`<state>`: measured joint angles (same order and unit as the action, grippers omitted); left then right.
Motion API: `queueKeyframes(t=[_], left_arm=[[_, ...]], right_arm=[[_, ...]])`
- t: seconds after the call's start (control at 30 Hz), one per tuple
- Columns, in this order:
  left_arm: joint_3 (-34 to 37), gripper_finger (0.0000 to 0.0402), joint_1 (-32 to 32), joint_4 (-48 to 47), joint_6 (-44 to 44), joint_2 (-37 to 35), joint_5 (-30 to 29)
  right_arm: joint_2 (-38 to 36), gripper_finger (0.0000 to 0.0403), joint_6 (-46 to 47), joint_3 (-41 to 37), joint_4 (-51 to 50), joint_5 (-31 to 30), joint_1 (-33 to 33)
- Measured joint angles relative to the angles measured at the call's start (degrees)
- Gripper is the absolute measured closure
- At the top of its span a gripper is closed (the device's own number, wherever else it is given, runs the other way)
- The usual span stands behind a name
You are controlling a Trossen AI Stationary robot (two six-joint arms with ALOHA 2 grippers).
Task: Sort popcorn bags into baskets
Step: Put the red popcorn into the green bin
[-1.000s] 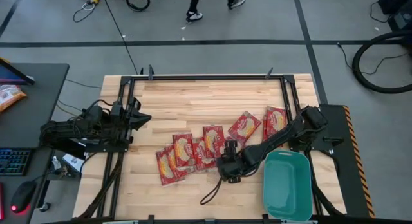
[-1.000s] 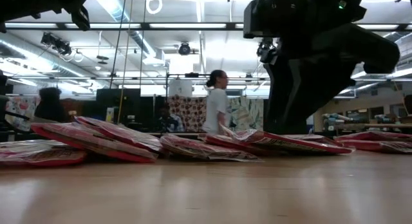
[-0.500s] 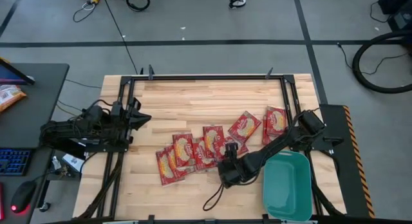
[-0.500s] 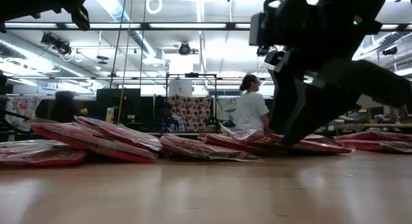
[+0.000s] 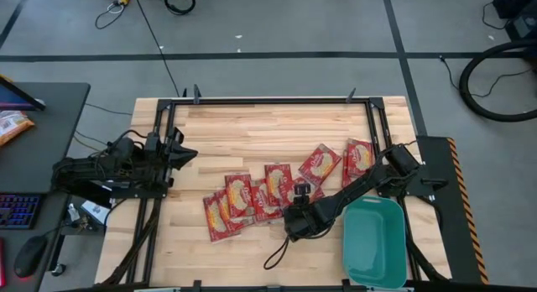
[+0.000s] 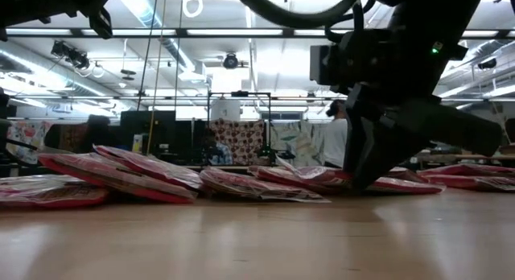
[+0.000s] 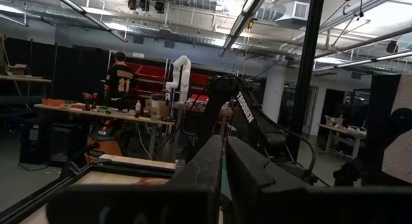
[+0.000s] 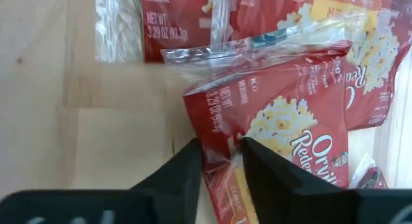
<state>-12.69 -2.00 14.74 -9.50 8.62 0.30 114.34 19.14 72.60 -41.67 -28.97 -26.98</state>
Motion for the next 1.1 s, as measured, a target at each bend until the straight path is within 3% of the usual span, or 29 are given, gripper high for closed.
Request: queueKeyframes(t=[0.3,0.57,0.93,1.1], left_arm=[[0.0,0.0374,0.0,0.0,0.0,0.0,0.0],[0.0,0.0374,0.0,0.0,0.0,0.0,0.0],[0.0,0.0374,0.0,0.0,0.0,0.0,0.0],[0.0,0.0374,0.0,0.0,0.0,0.0,0.0]], right_arm=[[0.0,0.0394,0.2,0.8,-3.1,0.3,0.0],[0.0,0.0397,1.7,10.3,-18.6,1.4,-0.2],[0.0,0.0398,12.4,34.5,-46.9,9.8,0.4],[-1.2,0.0398,13.8,41.6,-47.9,17.4,1.5]])
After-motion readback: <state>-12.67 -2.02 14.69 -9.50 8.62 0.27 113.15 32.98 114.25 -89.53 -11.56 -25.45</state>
